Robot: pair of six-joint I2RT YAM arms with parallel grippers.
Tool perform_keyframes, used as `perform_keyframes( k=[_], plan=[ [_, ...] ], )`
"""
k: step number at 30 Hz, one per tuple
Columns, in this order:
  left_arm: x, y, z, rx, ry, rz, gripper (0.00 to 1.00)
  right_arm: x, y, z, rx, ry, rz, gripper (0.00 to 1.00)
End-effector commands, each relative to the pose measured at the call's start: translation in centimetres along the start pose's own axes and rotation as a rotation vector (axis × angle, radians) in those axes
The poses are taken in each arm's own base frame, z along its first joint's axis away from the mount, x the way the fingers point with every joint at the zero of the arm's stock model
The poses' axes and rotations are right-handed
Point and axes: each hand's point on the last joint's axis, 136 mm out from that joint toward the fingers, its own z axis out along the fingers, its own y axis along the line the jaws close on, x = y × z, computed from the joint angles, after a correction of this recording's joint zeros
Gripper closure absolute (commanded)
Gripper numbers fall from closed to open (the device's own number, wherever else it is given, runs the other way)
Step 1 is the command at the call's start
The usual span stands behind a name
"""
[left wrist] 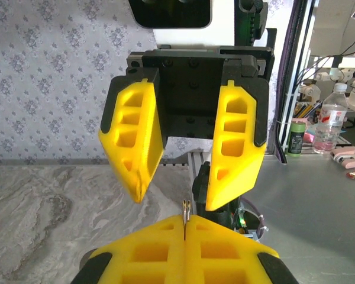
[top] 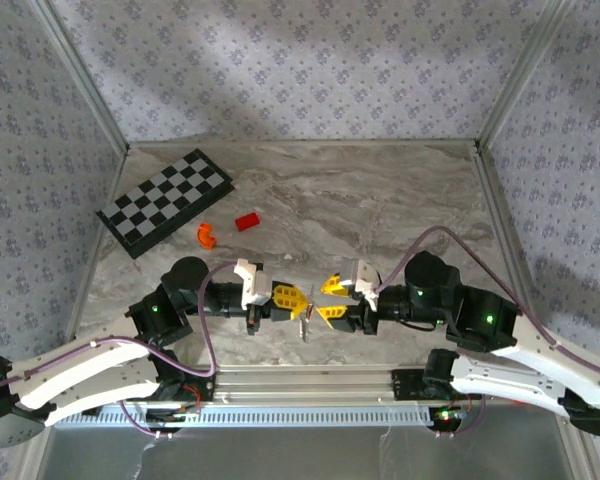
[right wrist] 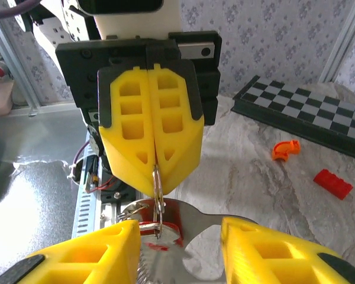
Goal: Put the keys on the keyring
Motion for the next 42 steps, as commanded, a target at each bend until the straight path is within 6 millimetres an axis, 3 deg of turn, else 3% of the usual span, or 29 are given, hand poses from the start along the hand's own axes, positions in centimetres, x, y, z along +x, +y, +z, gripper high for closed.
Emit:
perform_keyframes(
  k=[1,19,24,28,33,39,42],
  plan=[
    [-1.8,-0.7,-0.2,0.037,-0.066,0.031,1.0,-0.6,-0.1,0.3,-0.001,-0.043,0.008,0.61],
    [-1.5,-0.8,0.0,0.047,-0.062,0.023,1.0,-0.4,0.5,1.2,-0.052,-0.07,0.021,0.7],
    [-1.5,-0.8,0.1,0.051,-0.06,0.022,1.0,-0.3,0.5,1.3,-0.052,-0.067,0.021,0.82],
    [-1.3,-0.6,0.1,0.041,-0.049,0.02,1.0,-0.2,0.5,1.1,-0.05,-0.066,0.015,1.0],
    [0.9,0.6,0.5,-0.017,0.056,0.008,1.0,0.0,0.2,0.6,-0.026,-0.028,0.003,1.0],
    [3.4,2.2,0.3,-0.103,0.21,0.014,0.85,1.7,-0.3,0.6,-0.002,0.132,0.023,1.0],
    [4.8,2.9,0.1,-0.136,0.283,0.019,0.88,2.9,-0.1,1.1,-0.015,0.235,0.012,1.0]
  ],
)
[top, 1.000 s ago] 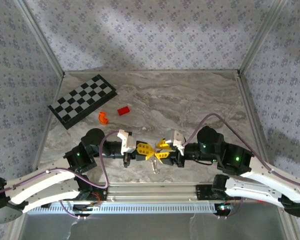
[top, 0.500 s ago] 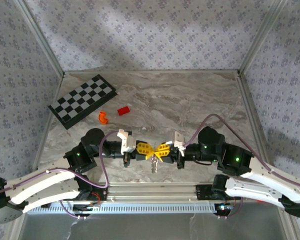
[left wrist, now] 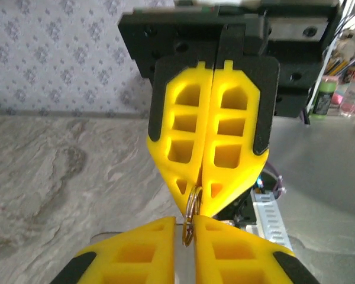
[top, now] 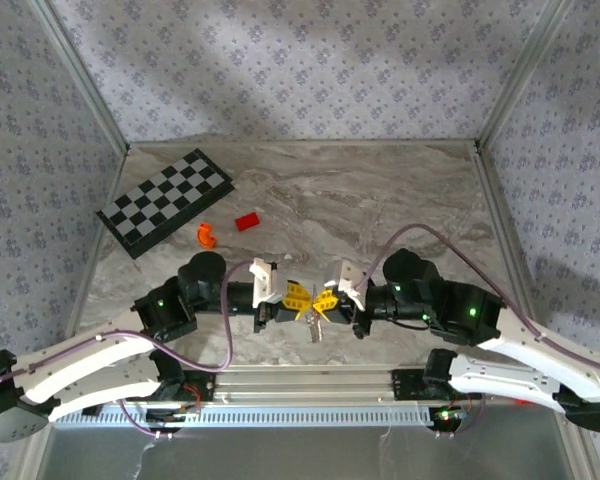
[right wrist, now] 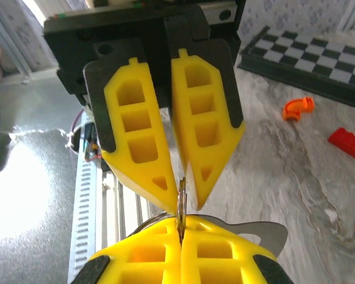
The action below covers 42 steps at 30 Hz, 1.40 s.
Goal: Put the keys on the keyring
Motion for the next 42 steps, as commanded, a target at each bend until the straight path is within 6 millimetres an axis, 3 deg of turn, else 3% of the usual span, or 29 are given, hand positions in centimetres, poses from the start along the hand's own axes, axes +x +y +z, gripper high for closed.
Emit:
perform_keyframes(
  k=[1,14,16,23,30,42],
  plan=[
    [1.6,1.1,-0.2,-0.064,0.114,0.029,0.89,0.2,0.3,-0.4,-0.007,0.086,-0.032,1.0],
    [1.8,1.0,-0.1,-0.051,0.136,0.025,0.92,2.4,1.0,1.4,-0.073,0.276,-0.03,1.0],
    [1.6,0.8,-0.1,-0.042,0.131,0.026,1.0,1.2,1.1,1.2,-0.074,0.254,-0.039,1.0],
    [-1.1,-0.4,-0.4,0.012,-0.01,0.023,1.0,0.1,0.7,1.0,-0.045,0.191,-0.038,0.99],
    [-3.6,-1.1,-0.5,0.055,-0.122,0.08,1.0,-0.3,0.2,0.7,0.004,0.051,-0.007,0.79],
    [-5.1,-2.3,-0.1,0.147,-0.192,0.078,1.0,-1.6,0.3,-1.7,0.031,-0.118,-0.027,0.81]
  ],
)
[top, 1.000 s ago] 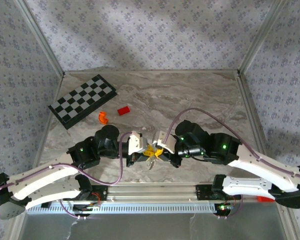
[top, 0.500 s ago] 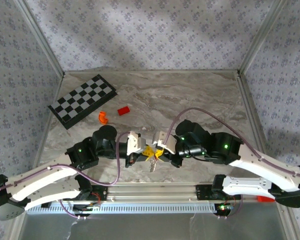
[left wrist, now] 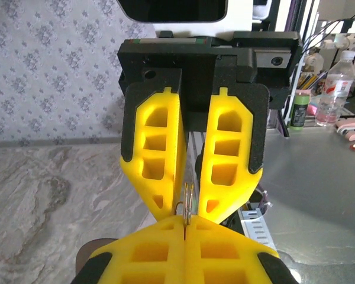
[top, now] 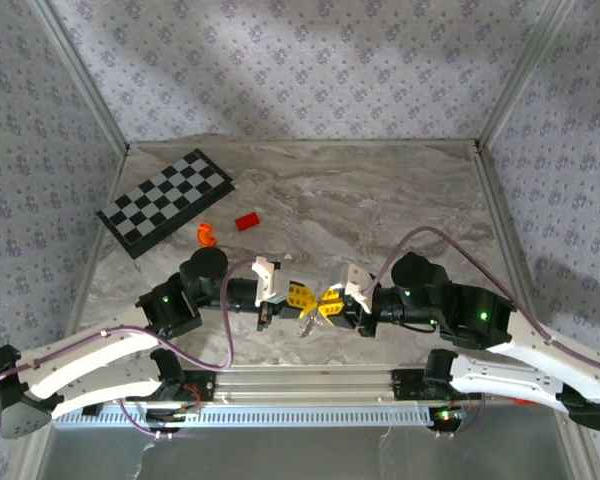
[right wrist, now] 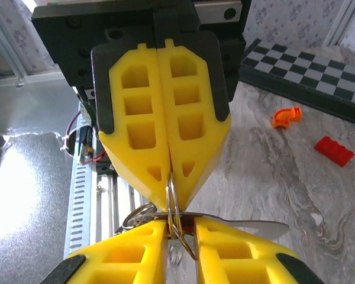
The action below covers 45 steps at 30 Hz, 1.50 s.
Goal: Put the keys on the keyring
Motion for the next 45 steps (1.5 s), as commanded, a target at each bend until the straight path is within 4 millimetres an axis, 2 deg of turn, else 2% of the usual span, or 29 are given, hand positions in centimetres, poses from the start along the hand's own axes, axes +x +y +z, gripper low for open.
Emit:
perform_keyframes(
  k=[1,8,16,23,27,32,36,41,45],
  plan=[
    [-2.8,-0.9,-0.3,0.048,-0.101,0.041,1.0,-1.0,-0.1,-0.2,0.006,-0.058,0.006,0.81],
    [-2.6,-1.0,-0.1,0.063,-0.093,0.035,1.0,-1.7,0.0,-0.9,0.005,-0.111,-0.009,0.8],
    [-2.5,-1.1,-0.1,0.065,-0.09,0.033,1.0,-2.0,0.8,-0.9,-0.037,-0.133,-0.019,0.74],
    [-2.1,-0.9,0.0,0.056,-0.072,0.027,1.0,-2.0,0.6,-1.0,-0.023,-0.136,-0.026,1.0],
    [-1.3,0.0,-0.1,0.004,-0.018,0.023,1.0,-1.7,0.3,-1.0,-0.006,-0.115,-0.021,1.0],
    [0.4,1.1,-0.4,-0.069,0.107,0.019,0.83,-0.4,-0.7,-0.5,0.042,-0.001,-0.015,1.0],
    [1.5,1.6,-0.4,-0.086,0.195,0.021,0.8,1.0,-0.7,0.4,0.035,0.122,-0.023,1.0],
    [2.1,1.7,-0.2,-0.067,0.264,0.026,0.85,1.8,-0.4,1.0,0.012,0.204,-0.034,1.0],
    [2.2,1.5,0.0,-0.052,0.258,0.023,1.0,2.0,-0.3,1.2,0.004,0.22,-0.033,1.0]
  ],
)
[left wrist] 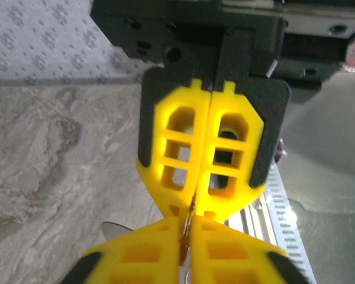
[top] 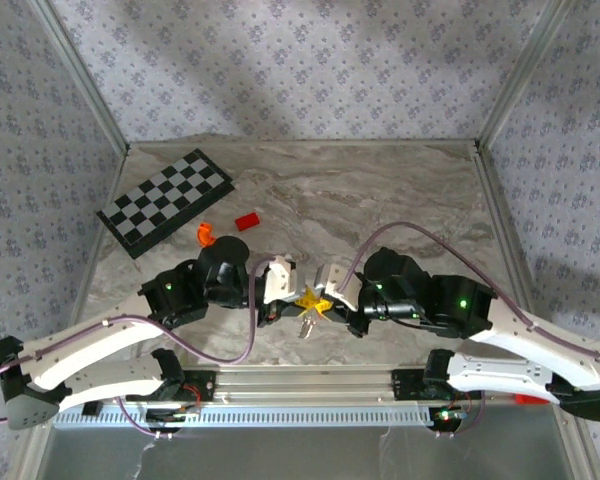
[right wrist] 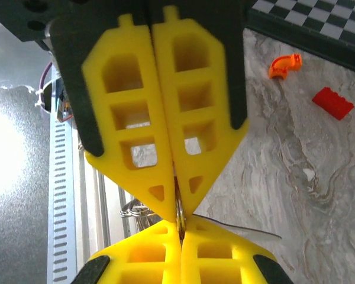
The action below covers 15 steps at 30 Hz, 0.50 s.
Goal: Put the keys on the keyring
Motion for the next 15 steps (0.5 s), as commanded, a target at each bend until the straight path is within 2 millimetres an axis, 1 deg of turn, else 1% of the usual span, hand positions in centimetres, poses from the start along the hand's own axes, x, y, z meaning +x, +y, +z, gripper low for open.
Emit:
perform_keyframes(
  k=[1,4,6,7,10,11,15],
  plan=[
    [-1.1,0.0,-0.5,-0.005,-0.015,0.025,1.0,-0.7,0.5,-0.9,-0.016,-0.007,-0.029,1.0],
    [-1.5,-0.2,-0.6,0.005,-0.045,0.019,1.0,-0.8,0.3,-0.9,-0.002,-0.008,-0.026,1.0],
    [-2.1,-0.3,-0.7,0.007,-0.085,0.019,1.0,-0.9,-0.2,-0.9,0.027,-0.022,-0.021,1.0],
    [-2.6,-0.3,-0.8,0.006,-0.113,0.02,1.0,-0.9,-0.3,-0.9,0.036,-0.038,-0.023,0.98],
    [-3.7,-0.4,-1.1,0.002,-0.19,0.02,1.0,-1.2,-0.2,-0.8,0.032,-0.118,0.004,0.77],
    [-4.2,-0.5,-1.3,0.005,-0.221,0.024,1.0,-1.4,0.0,-0.9,0.023,-0.144,0.008,0.73],
    [-5.4,-1.3,-1.9,0.039,-0.31,0.029,1.0,-2.0,0.2,-1.5,0.02,-0.212,0.01,0.72]
  ],
)
